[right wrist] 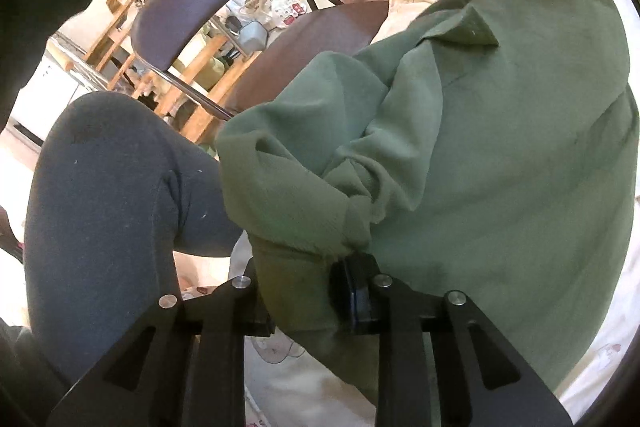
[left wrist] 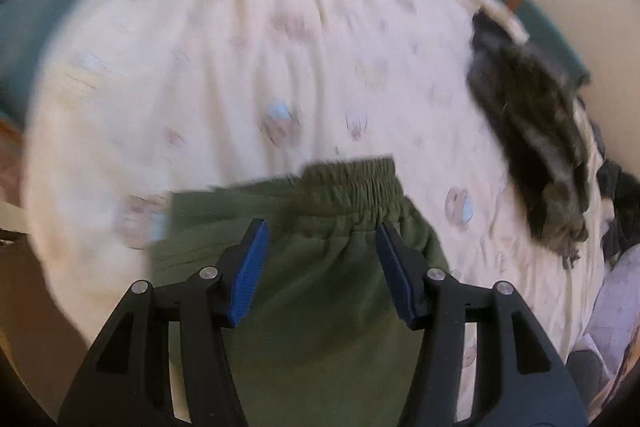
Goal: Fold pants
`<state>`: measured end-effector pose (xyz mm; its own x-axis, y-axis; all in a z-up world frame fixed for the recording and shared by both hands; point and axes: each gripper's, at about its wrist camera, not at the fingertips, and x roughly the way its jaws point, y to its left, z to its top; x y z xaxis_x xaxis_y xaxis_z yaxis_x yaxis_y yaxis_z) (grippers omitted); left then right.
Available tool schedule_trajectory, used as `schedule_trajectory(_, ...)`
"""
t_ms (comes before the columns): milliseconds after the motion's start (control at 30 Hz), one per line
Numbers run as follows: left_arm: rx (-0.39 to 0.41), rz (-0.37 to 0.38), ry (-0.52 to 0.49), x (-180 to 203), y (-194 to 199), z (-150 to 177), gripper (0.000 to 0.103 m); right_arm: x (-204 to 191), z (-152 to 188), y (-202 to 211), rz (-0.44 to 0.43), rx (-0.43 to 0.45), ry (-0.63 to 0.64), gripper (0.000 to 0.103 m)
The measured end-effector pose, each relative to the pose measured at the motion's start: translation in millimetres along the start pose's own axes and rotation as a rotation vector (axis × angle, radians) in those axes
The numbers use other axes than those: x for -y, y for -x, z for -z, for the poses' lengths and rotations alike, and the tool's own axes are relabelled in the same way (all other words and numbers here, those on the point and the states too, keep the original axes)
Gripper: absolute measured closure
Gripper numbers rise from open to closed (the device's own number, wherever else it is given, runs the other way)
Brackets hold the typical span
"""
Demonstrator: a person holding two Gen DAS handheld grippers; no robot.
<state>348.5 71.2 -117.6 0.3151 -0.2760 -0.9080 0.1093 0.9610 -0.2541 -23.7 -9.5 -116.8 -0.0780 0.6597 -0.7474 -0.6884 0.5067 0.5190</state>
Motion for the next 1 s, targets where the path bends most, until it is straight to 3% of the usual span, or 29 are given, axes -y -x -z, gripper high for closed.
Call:
schedule_trajectory(33, -0.022, -0.002, 0.013, 0, -14, -2, 0.055, 1, 1, 1, -0.003, 0.001, 0.000, 0.076)
schedule_trajectory(100, -0.001, 0.012, 0.000, 6, -19, -2, 0.088, 0, 2, 5, -0.005, 0.004, 0.009, 0.076)
schedule_trajectory(133, 0.026, 0.005, -0.034, 10, -14, -2, 0.096, -2, 4, 7, -0.008, 0.003, 0.014, 0.076)
schedule_trajectory(167, 0.054, -0.008, -0.072, 14, -5, 0, 0.097, -2, 4, 8, -0.009, 0.005, 0.024, 0.076)
schedule_trajectory(233, 0.087, -0.023, -0.122, 19, 16, -1, 0.097, -7, 5, 11, 0.000, 0.008, 0.055, 0.076)
schedule_trajectory(300, 0.084, 0.005, -0.085, 13, 33, -8, 0.097, -16, 4, 13, 0.022, -0.001, 0.106, 0.076)
schedule_trajectory(367, 0.101, -0.064, -0.091, -1, 45, -13, 0.097, -29, 2, 10, 0.066, -0.025, 0.174, 0.076)
schedule_trajectory(433, 0.059, -0.150, -0.051, -25, 31, -15, 0.096, -34, -1, 4, 0.067, -0.036, 0.197, 0.076)
schedule_trajectory(600, 0.017, -0.248, 0.041, -62, -11, -2, 0.096, -21, 0, -13, 0.009, -0.088, 0.095, 0.075)
schedule_trajectory(700, 0.025, -0.243, 0.113, -74, -14, 7, 0.089, -16, 5, -14, -0.011, -0.117, 0.059, 0.074)
schedule_trajectory(767, 0.041, -0.241, 0.132, -78, -3, 12, 0.074, -17, 7, -4, -0.024, -0.099, 0.028, 0.070)
schedule_trajectory(833, 0.073, -0.216, 0.153, -83, 18, 18, 0.065, -23, 10, 8, -0.075, -0.090, 0.029, 0.051)
schedule_trajectory(867, 0.076, -0.205, 0.165, -87, 25, 19, 0.060, -27, 12, 14, -0.094, -0.084, 0.035, 0.048)
schedule_trajectory(1000, 0.111, -0.161, 0.199, -89, 81, 55, 0.060, -33, 24, 54, -0.196, -0.017, 0.041, 0.045)
